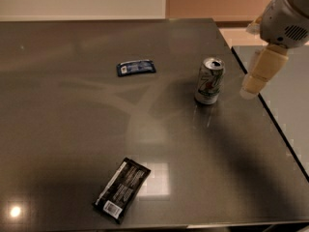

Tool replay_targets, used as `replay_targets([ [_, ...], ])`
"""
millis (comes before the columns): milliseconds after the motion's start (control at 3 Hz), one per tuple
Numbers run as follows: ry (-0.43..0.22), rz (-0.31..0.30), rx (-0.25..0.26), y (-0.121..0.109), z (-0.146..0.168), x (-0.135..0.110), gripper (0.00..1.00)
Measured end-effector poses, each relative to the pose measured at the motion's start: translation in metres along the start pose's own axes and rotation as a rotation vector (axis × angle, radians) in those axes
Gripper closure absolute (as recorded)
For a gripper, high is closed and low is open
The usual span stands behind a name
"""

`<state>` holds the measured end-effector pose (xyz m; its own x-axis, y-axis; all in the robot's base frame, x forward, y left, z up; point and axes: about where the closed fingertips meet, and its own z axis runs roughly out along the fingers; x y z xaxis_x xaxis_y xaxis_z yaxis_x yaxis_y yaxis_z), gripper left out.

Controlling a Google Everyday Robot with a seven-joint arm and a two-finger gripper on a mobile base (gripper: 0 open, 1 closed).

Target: Move 7up can near rxbar chocolate

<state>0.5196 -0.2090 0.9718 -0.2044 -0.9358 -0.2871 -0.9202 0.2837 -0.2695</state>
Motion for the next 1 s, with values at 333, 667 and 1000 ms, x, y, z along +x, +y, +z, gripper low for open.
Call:
replay_targets([
  [333, -0.035, 0.009, 0.002, -0.03, 0.017, -0.011, 0.0],
  [667, -0.046, 0.025, -0.02, -0.044, 0.036, -0.016, 0.0],
  [1000, -0.045, 0.041, -0.063, -0.045, 0.056, -0.018, 0.0],
])
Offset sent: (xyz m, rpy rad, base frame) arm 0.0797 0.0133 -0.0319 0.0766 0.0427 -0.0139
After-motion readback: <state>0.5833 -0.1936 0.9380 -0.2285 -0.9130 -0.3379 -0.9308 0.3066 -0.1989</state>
